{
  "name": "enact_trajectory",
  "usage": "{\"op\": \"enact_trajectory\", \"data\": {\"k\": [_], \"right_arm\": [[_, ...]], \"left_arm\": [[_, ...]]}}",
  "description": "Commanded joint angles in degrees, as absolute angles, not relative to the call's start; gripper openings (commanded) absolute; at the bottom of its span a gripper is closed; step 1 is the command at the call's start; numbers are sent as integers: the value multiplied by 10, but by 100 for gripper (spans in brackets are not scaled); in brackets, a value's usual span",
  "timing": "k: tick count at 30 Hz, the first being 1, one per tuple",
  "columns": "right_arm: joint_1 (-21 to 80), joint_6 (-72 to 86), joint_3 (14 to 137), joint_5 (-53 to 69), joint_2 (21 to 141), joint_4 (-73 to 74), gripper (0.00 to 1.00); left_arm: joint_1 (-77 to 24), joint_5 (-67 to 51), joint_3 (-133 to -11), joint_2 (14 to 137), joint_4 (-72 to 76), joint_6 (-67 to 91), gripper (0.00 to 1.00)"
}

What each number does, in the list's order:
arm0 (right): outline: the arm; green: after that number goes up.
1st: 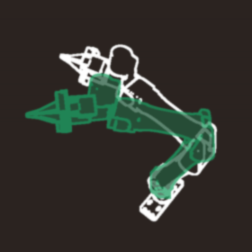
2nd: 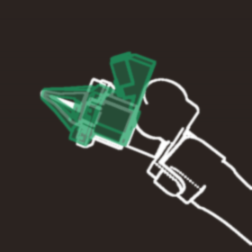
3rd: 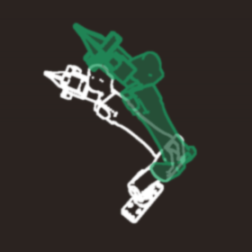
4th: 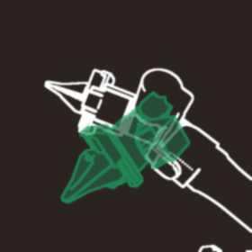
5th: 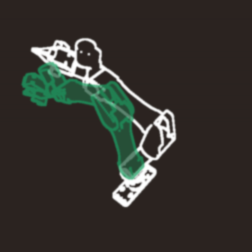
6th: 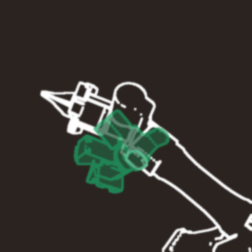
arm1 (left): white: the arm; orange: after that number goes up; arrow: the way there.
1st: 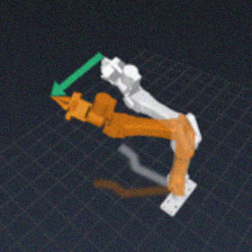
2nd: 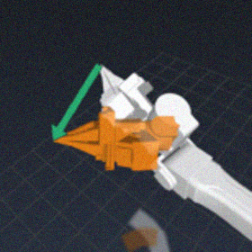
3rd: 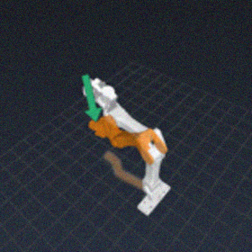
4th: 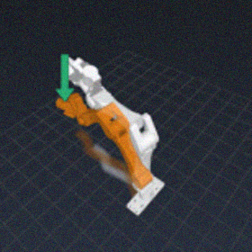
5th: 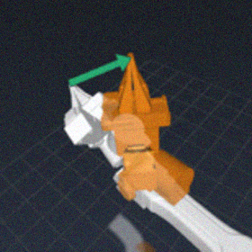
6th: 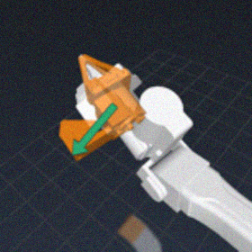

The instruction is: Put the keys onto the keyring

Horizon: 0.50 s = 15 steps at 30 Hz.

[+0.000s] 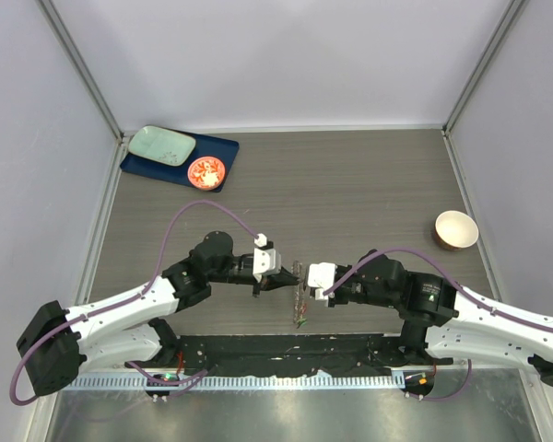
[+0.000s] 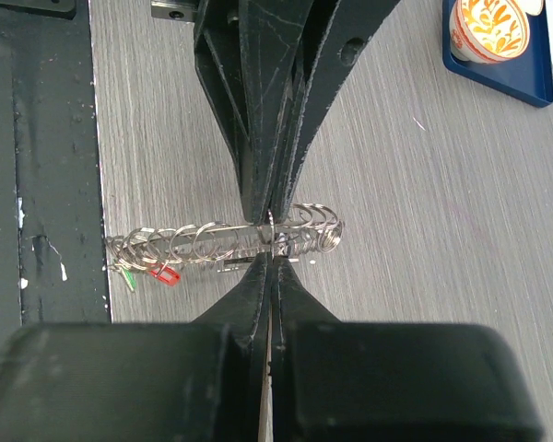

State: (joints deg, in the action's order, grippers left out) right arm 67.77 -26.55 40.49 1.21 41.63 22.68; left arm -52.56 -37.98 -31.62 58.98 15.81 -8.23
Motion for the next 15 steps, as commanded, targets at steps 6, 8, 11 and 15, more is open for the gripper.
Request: {"op": "enact_trajectory", "data": {"k": [6, 8, 11, 15], "right_arm": [[683, -256, 413, -22, 407, 206, 1], [682, -255, 412, -15, 408, 203, 1], [683, -252, 413, -11, 411, 200, 1], [685, -249, 413, -9, 418, 201, 1]], "left_arm": [[-531, -383, -346, 587, 180, -98, 0], [-532, -381, -346, 588, 178, -100, 0], [-531, -380, -346, 590, 176, -102, 0], [-536, -378, -348, 586, 169, -110, 0]]}}
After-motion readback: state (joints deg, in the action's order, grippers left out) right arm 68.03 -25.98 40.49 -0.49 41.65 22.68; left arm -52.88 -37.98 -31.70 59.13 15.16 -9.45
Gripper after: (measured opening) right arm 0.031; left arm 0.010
